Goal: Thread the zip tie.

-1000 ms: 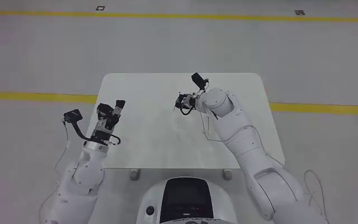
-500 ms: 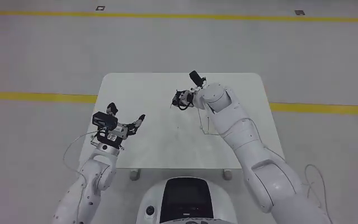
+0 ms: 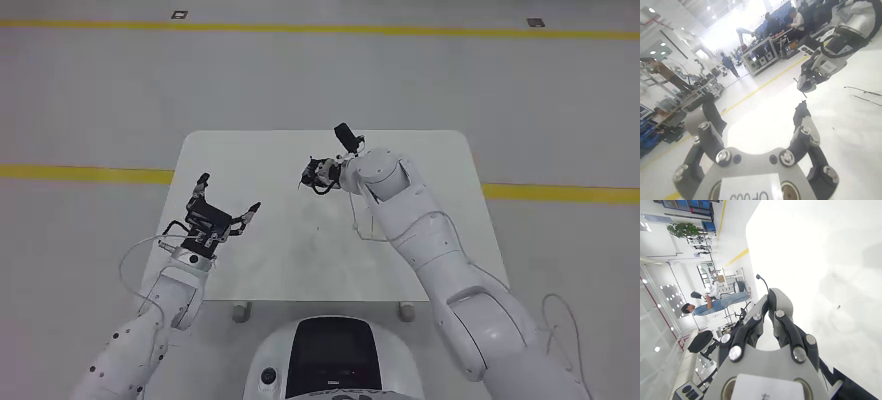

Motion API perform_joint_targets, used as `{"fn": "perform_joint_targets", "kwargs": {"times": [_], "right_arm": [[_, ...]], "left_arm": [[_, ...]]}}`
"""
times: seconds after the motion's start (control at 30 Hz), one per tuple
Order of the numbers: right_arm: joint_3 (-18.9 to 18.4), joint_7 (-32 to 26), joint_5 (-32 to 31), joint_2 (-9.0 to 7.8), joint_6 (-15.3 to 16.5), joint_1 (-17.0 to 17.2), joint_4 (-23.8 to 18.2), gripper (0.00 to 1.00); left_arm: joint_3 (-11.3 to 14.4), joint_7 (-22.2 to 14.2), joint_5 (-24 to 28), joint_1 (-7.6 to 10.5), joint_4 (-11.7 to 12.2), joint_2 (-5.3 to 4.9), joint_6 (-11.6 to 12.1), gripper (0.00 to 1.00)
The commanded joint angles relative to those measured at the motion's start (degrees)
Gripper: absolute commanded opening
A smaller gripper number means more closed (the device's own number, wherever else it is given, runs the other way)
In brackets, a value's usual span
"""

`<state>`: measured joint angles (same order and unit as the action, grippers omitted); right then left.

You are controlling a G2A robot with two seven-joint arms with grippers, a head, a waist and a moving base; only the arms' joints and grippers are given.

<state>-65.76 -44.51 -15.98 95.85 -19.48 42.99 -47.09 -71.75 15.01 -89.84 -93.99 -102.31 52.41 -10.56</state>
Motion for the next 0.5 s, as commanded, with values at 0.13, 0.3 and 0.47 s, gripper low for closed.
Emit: {"fn": "perform_joint_targets", "kwargs": {"times": [0.13, 0.3, 0.47], "right_arm": [[0.2, -0.4, 0.3, 0.06, 0.0, -0.1, -0.2, 0.00], [0.1, 1.3, 1.2, 0.03, 0.4, 1.2, -1.6, 0.00], [0.1, 2.1, 2.8, -0.01, 0.0, 1.3, -2.6, 0.00]], "left_arm": [[-0.3, 0.0, -0.1, -0.02, 0.0, 0.13, 0.0, 1.00], [0.7, 1.4, -0.1, 1.80, 0.9, -1.02, 1.8, 1.00], [9.0, 1.4, -0.1, 8.23, 3.5, -7.94, -1.3, 1.00]]}}
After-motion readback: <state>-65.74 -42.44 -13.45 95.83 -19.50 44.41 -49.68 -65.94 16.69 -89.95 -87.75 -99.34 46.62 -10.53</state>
